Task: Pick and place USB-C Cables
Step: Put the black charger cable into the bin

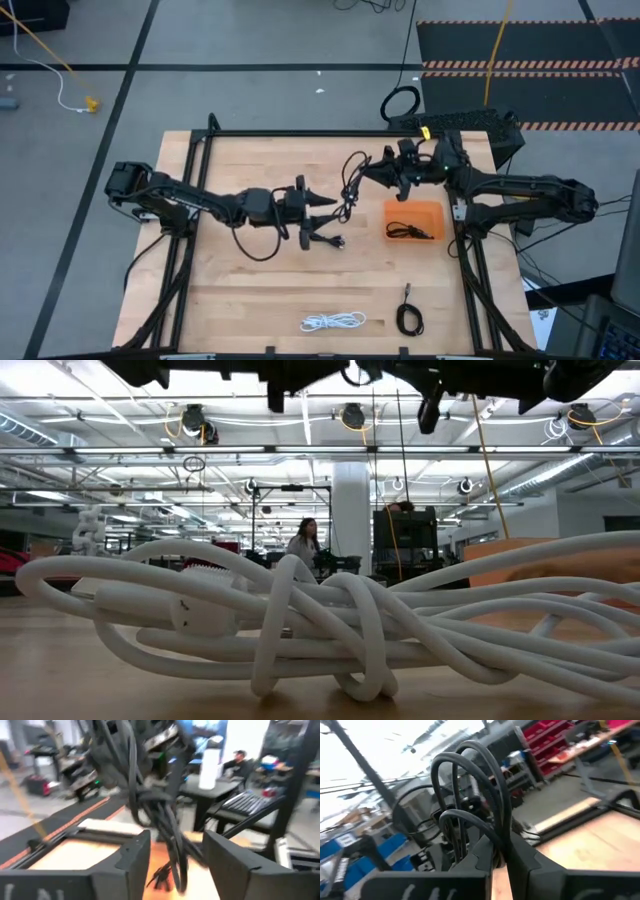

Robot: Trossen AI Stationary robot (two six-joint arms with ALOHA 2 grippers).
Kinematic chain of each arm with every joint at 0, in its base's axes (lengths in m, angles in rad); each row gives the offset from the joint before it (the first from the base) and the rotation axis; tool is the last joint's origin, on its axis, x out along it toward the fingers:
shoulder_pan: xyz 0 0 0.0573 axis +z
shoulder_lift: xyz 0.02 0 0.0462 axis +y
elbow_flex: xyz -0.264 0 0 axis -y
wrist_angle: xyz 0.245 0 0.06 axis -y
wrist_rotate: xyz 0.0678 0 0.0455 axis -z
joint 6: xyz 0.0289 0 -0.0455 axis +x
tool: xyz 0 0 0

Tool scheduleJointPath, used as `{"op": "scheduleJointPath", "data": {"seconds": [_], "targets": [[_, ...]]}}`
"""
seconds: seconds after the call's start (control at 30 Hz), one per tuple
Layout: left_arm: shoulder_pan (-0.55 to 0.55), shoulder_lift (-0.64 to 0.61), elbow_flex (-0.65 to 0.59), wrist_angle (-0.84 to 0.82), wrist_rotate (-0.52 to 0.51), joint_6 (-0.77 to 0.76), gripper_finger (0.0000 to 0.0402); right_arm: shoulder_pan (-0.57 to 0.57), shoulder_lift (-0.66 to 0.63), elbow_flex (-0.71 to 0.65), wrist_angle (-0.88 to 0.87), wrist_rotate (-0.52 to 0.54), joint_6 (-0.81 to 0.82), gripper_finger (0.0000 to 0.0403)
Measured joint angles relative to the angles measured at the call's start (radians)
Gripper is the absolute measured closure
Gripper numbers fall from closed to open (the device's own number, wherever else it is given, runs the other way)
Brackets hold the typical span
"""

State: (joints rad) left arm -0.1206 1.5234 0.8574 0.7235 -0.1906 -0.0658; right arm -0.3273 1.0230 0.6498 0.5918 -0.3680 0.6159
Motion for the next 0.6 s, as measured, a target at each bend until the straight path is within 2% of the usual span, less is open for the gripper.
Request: {"op": "scheduleJointPath", "data": {"seconds": [0.13, 0.3, 0.6], "targets": [[0.014, -0.023, 0.0, -0.067, -0.04, -0.027, 0.019, -0.061, -0.059, 0.0, -0.193, 0.0, -0.03, 0.0389], [0.032, -0.053, -0.001, -0.12, -0.046, -0.078, 0.0186, -0.123, -0.12, 0.0, -0.461, 0.001, -0.06, 0.0389], [0.044, -0.104, 0.0, -0.22, -0.047, -0.153, 0.0186, -0.13, -0.202, 0.014, -0.776, -0.024, -0.027, 0.039]]}}
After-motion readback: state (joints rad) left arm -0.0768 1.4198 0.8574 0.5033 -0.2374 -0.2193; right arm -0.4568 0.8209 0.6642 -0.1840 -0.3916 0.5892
